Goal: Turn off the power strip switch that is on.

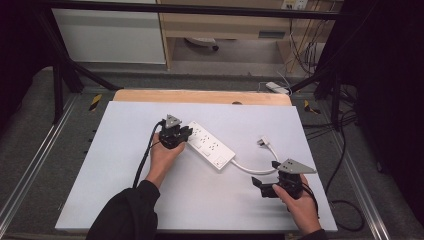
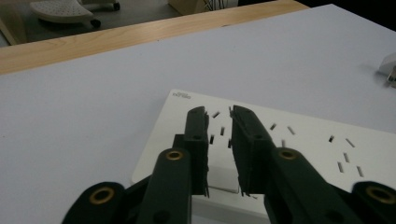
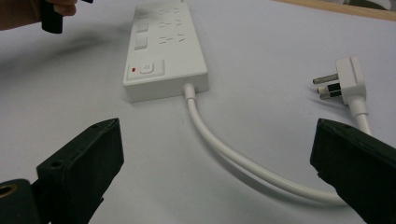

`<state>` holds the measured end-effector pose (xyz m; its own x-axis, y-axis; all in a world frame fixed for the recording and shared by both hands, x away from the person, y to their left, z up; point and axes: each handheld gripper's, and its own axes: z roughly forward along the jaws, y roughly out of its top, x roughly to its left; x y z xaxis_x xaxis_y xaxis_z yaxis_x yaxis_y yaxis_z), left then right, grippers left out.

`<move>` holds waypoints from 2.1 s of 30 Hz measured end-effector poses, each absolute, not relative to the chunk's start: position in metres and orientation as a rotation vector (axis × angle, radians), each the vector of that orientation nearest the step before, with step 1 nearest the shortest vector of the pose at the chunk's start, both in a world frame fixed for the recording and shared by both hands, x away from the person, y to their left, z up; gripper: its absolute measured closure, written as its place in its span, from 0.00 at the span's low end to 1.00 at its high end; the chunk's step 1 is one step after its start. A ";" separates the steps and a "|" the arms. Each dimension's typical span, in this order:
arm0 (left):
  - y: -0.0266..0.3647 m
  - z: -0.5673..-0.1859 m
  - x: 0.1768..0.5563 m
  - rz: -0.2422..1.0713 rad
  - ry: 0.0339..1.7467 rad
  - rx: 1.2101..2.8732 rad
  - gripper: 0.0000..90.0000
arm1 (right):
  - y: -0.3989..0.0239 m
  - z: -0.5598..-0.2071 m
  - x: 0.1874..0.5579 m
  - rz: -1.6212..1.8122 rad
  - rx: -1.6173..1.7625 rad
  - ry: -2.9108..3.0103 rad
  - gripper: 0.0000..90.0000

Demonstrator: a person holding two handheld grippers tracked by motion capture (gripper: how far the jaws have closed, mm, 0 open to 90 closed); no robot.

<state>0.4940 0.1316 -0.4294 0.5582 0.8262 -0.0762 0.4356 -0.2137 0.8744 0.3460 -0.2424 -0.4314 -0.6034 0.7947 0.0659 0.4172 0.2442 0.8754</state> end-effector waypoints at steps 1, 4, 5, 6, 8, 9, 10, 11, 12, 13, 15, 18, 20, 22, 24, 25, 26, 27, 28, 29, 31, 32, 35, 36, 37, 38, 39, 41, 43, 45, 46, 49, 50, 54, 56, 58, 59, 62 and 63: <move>0.132 -0.429 0.494 0.520 1.035 1.830 0.79 | -0.242 -0.431 0.346 1.310 1.109 2.131 0.03; 0.133 -0.427 0.493 0.522 1.039 1.823 0.71 | -0.242 -0.431 0.346 1.310 1.109 2.131 0.03; 0.134 -0.426 0.493 0.523 1.042 1.823 0.67 | -0.242 -0.431 0.346 1.310 1.109 2.131 0.03; 0.134 -0.425 0.493 0.524 1.044 1.824 0.65 | -0.242 -0.431 0.346 1.310 1.109 2.132 0.03; 0.135 -0.424 0.492 0.524 1.047 1.822 0.61 | -0.242 -0.431 0.346 1.310 1.109 2.132 0.03; 0.135 -0.423 0.492 0.524 1.051 1.817 0.58 | -0.242 -0.431 0.346 1.310 1.110 2.131 0.03; 0.136 -0.422 0.492 0.527 1.050 1.813 0.54 | -0.242 -0.431 0.346 1.310 1.109 2.132 0.03; 0.136 -0.422 0.491 0.527 1.049 1.809 0.51 | -0.242 -0.431 0.346 1.310 1.109 2.132 0.03; 0.137 -0.421 0.491 0.528 1.050 1.806 0.47 | -0.242 -0.431 0.346 1.310 1.110 2.132 0.03; 0.137 -0.420 0.491 0.522 1.054 1.806 0.43 | -0.242 -0.431 0.346 1.310 1.110 2.133 0.03; 0.138 -0.419 0.491 0.519 1.069 1.795 0.34 | -0.242 -0.432 0.346 1.310 1.111 2.133 0.03; 0.141 -0.417 0.491 0.522 1.092 1.783 0.20 | -0.242 -0.432 0.346 1.310 1.112 2.133 0.03; 0.142 -0.416 0.490 0.525 1.102 1.777 0.14 | -0.242 -0.432 0.346 1.309 1.110 2.134 0.03; 0.144 -0.415 0.490 0.528 1.101 1.781 0.12 | -0.241 -0.432 0.346 1.309 1.110 2.135 0.03; 0.144 -0.413 0.488 0.533 1.104 1.781 0.12 | -0.241 -0.432 0.346 1.310 1.111 2.135 0.03; 0.144 -0.412 0.488 0.534 1.106 1.777 0.12 | -0.241 -0.432 0.346 1.310 1.111 2.135 0.03; 0.144 -0.411 0.487 0.540 1.108 1.779 0.11 | -0.241 -0.432 0.346 1.311 1.111 2.135 0.03; 0.144 -0.410 0.486 0.543 1.108 1.780 0.11 | -0.241 -0.432 0.346 1.311 1.111 2.135 0.03; 0.144 -0.409 0.485 0.542 1.103 1.784 0.11 | -0.241 -0.432 0.346 1.310 1.110 2.136 0.03; 0.144 -0.408 0.483 0.541 1.098 1.786 0.11 | -0.241 -0.432 0.346 1.311 1.110 2.135 0.03; 0.144 -0.405 0.481 0.537 1.090 1.793 0.11 | -0.241 -0.432 0.346 1.312 1.109 2.135 0.03; 0.144 -0.404 0.480 0.525 1.081 1.792 0.11 | -0.241 -0.432 0.346 1.314 1.110 2.136 0.03; 0.146 -0.400 0.475 0.517 1.064 1.781 0.10 | -0.241 -0.432 0.346 1.312 1.107 2.137 0.03; 0.147 -0.398 0.474 0.511 1.062 1.775 0.10 | -0.241 -0.432 0.346 1.312 1.107 2.137 0.03; 0.148 -0.397 0.472 0.508 1.060 1.767 0.10 | -0.241 -0.432 0.346 1.313 1.108 2.136 0.03; 0.149 -0.396 0.471 0.509 1.053 1.767 0.10 | -0.241 -0.432 0.346 1.313 1.109 2.136 0.03; 0.151 -0.394 0.469 0.513 1.047 1.765 0.10 | -0.241 -0.432 0.346 1.313 1.111 2.136 0.03; 0.155 -0.392 0.466 0.533 1.035 1.763 0.10 | -0.241 -0.432 0.346 1.312 1.107 2.137 0.03; 0.159 -0.390 0.463 0.541 1.036 1.747 0.10 | -0.241 -0.432 0.346 1.313 1.108 2.137 0.03; 0.164 -0.389 0.459 0.540 1.036 1.739 0.10 | -0.241 -0.432 0.346 1.313 1.109 2.137 0.03; 0.166 -0.388 0.457 0.544 1.035 1.739 0.10 | -0.241 -0.432 0.347 1.313 1.107 2.136 0.03; 0.173 -0.385 0.451 0.538 1.039 1.724 0.10 | -0.241 -0.432 0.347 1.317 1.111 2.134 0.03; 0.175 -0.384 0.449 0.537 1.038 1.724 0.09 | -0.241 -0.432 0.347 1.318 1.111 2.134 0.03; 0.184 -0.379 0.439 0.537 1.032 1.717 0.09 | -0.241 -0.432 0.347 1.321 1.103 2.137 0.03; 0.188 -0.378 0.434 0.536 1.027 1.710 0.09 | -0.241 -0.432 0.347 1.325 1.098 2.137 0.03; 0.191 -0.376 0.428 0.538 1.021 1.707 0.09 | -0.240 -0.432 0.346 1.326 1.094 2.139 0.02; 0.193 -0.376 0.425 0.534 1.019 1.701 0.08 | -0.240 -0.432 0.346 1.328 1.093 2.140 0.02; 0.198 -0.374 0.417 0.540 1.015 1.695 0.08 | -0.240 -0.432 0.346 1.328 1.091 2.141 0.02; 0.200 -0.374 0.414 0.542 1.016 1.694 0.08 | -0.240 -0.432 0.346 1.328 1.091 2.143 0.02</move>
<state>0.4138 0.1996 -0.3738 0.5388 0.8337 -0.1209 0.3637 -0.1007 0.9261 0.3463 -0.2399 -0.4319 -0.6197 0.7817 0.0698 0.4102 0.2468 0.8780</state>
